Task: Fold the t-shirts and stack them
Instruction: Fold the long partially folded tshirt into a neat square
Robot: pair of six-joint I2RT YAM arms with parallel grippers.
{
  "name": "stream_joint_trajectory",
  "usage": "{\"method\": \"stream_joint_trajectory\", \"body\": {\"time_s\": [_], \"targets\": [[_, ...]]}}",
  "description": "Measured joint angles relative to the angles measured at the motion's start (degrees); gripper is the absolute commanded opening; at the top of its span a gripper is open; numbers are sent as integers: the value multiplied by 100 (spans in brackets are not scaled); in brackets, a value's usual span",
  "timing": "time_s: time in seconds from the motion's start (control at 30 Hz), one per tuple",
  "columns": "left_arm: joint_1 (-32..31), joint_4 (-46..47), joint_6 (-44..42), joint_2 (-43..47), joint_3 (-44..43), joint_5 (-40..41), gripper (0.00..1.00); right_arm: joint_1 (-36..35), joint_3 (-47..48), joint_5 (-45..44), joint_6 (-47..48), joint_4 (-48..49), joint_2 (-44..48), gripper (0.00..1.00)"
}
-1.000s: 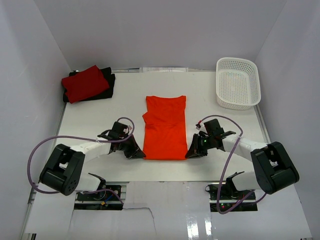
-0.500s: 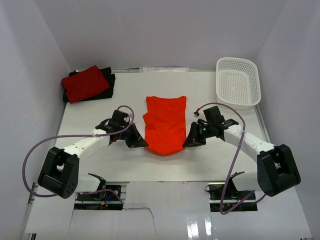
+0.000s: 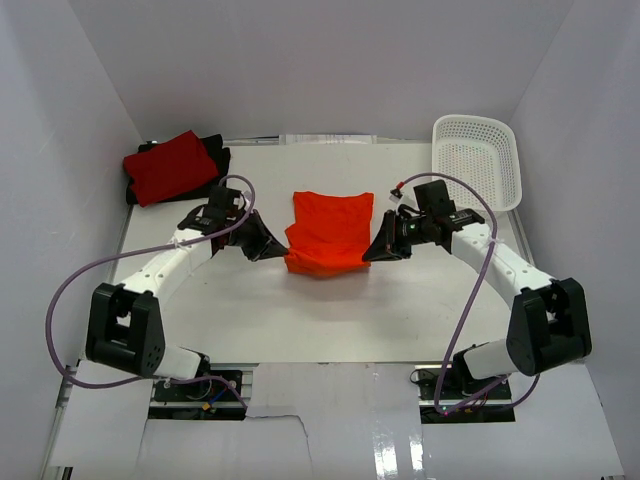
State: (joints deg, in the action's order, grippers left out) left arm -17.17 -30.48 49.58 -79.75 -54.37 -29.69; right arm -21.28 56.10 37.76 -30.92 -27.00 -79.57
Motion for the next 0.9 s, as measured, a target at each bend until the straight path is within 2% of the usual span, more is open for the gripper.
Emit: {"method": "stream_joint_trajectory", "body": {"time_s": [0.43,0.9], "targets": [[94,-210,-433,-1672,-2114,-11,0,295,1655,37,197,-57,-1220,8],[94,-461,-699,-2782,-3571,151,0,566,2354,4,385,-146,-2033,8]]}}
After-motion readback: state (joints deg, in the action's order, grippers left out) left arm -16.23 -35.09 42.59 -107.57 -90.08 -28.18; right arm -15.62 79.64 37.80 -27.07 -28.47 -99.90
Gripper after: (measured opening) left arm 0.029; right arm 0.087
